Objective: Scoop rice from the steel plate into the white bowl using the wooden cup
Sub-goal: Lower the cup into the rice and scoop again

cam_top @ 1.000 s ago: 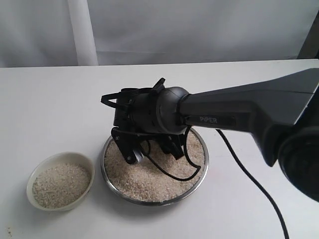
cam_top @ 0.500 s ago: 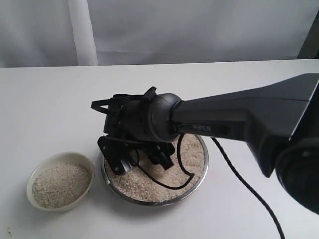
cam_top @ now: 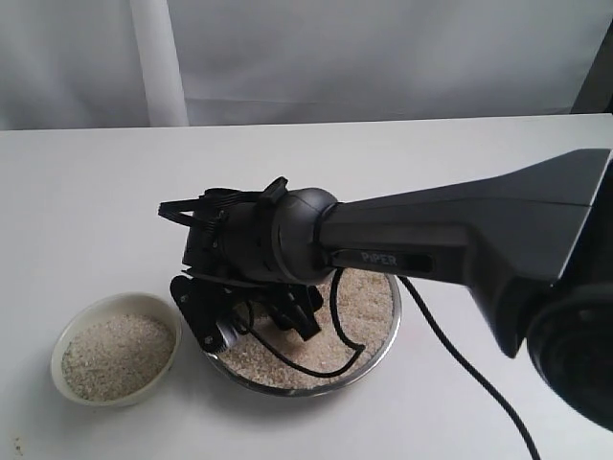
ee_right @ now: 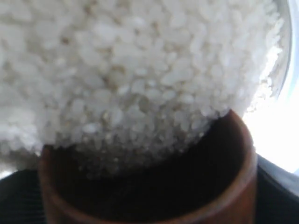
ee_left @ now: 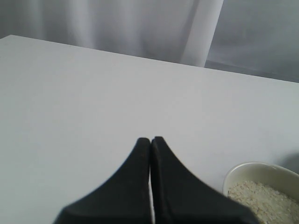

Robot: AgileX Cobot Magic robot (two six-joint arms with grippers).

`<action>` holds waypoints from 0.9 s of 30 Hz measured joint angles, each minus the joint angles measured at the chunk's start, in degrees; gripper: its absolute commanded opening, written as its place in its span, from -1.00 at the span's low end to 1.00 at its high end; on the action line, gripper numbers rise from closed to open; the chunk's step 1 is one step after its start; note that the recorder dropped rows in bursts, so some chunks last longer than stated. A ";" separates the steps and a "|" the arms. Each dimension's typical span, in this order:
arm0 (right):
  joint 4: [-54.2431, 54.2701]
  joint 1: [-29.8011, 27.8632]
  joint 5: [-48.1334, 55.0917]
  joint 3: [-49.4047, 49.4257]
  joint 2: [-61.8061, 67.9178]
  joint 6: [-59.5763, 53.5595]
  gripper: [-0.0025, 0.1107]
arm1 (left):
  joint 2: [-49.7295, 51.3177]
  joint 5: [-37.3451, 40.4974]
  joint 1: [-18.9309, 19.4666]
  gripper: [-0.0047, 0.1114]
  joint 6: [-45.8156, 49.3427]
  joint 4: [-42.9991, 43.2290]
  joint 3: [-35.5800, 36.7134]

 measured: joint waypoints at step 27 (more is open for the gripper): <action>20.29 -4.28 -2.10 -0.11 -2.29 0.00 -0.96 | 0.00 0.00 0.00 -0.92 0.00 0.00 0.00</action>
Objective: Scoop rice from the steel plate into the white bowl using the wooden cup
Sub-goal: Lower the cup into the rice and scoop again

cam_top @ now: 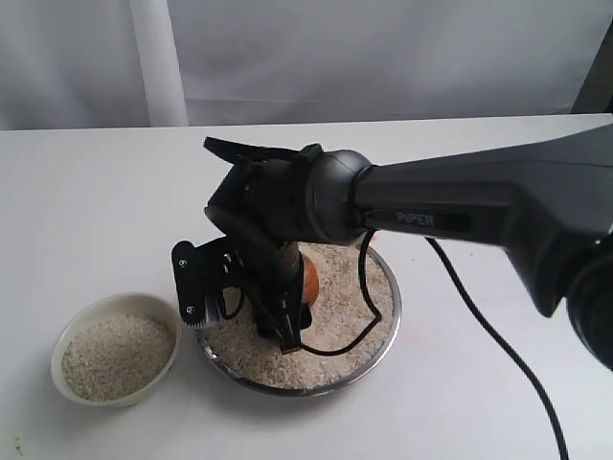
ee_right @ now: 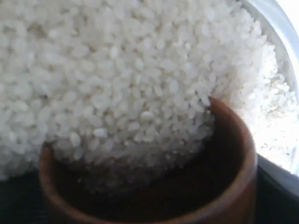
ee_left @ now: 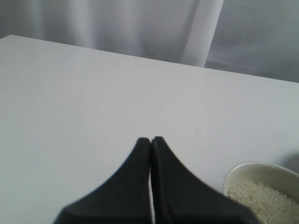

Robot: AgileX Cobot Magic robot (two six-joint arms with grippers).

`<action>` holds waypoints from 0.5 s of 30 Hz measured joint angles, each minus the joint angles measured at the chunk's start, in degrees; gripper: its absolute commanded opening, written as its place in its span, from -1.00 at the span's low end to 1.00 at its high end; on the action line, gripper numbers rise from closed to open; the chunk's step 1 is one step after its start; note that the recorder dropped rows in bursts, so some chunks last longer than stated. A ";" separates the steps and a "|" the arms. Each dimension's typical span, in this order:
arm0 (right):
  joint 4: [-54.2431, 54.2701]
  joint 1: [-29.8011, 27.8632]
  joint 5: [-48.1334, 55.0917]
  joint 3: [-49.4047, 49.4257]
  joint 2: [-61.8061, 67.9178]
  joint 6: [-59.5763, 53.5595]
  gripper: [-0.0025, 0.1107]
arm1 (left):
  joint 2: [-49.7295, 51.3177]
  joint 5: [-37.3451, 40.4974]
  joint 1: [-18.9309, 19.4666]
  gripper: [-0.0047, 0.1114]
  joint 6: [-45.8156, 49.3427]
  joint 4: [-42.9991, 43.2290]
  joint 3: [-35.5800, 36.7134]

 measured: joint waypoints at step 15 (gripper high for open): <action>13.92 -3.69 -3.10 0.00 -0.32 -1.63 -0.96 | 0.00 0.00 0.00 -0.92 0.00 0.00 0.00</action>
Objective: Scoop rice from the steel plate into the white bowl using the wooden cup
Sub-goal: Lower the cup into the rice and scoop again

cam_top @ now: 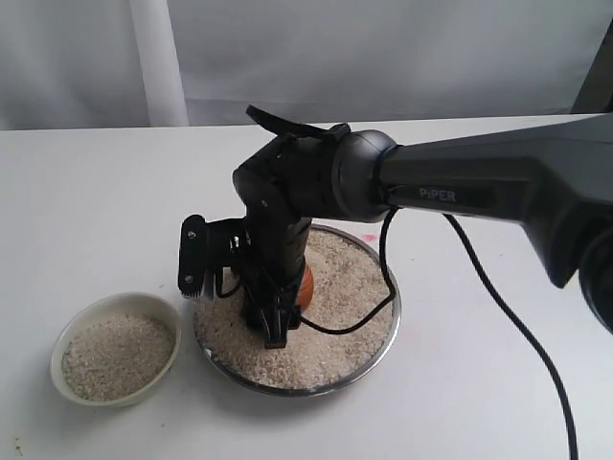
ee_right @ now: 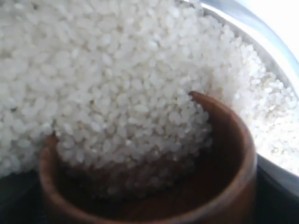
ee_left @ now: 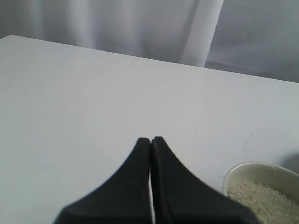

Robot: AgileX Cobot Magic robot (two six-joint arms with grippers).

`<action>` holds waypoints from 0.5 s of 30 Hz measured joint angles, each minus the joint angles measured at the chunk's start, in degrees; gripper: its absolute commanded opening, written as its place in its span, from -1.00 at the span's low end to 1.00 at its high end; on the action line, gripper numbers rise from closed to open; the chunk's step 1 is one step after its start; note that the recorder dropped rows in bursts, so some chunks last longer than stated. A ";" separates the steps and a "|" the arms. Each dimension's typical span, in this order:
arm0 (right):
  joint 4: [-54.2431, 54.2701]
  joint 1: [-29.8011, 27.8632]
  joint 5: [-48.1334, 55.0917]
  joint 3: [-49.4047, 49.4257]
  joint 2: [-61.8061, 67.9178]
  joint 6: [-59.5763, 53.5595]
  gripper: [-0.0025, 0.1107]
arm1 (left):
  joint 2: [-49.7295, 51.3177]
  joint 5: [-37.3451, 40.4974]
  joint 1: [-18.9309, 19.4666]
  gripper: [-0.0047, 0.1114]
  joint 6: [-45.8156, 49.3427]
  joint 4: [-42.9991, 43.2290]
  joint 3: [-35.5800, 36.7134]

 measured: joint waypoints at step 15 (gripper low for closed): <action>11.94 -3.32 -0.82 0.00 0.00 -3.89 -0.96 | 0.00 0.00 0.00 -0.92 0.00 0.00 0.00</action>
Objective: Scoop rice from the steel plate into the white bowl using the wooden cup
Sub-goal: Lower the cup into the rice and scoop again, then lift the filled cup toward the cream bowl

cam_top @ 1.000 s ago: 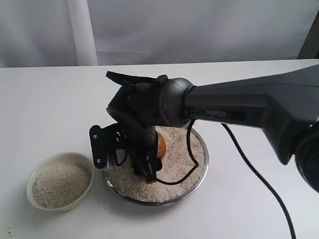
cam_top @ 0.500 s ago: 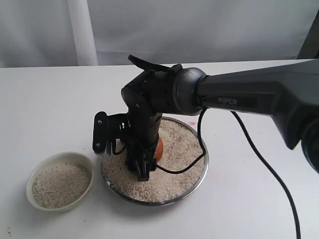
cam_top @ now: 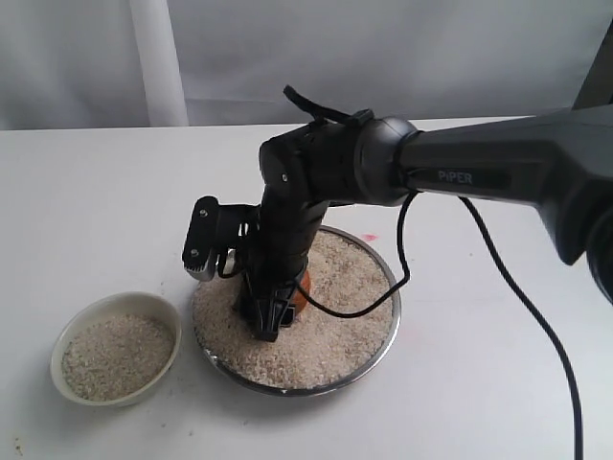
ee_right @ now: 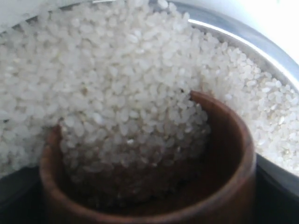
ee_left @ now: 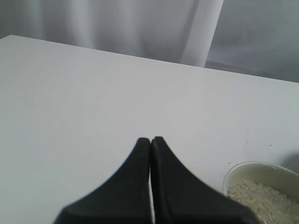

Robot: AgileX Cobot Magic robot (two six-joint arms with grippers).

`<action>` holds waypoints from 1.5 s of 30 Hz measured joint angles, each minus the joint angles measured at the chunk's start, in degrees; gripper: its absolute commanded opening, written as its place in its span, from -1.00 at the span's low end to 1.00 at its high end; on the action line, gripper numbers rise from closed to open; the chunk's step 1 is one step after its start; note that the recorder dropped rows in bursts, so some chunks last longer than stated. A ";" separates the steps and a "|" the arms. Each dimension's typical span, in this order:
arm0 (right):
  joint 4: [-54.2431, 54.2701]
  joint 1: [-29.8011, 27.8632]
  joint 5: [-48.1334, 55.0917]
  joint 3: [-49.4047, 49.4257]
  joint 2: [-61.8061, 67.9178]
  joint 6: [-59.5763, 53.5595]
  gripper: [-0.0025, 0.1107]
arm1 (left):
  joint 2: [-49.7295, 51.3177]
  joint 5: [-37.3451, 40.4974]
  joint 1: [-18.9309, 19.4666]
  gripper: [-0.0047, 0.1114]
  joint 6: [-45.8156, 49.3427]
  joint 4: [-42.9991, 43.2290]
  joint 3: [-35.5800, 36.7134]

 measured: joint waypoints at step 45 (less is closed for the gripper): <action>68.25 -2.41 -26.89 32.75 -22.27 -60.12 -0.96 | 0.00 0.00 0.00 -0.92 0.00 0.00 0.00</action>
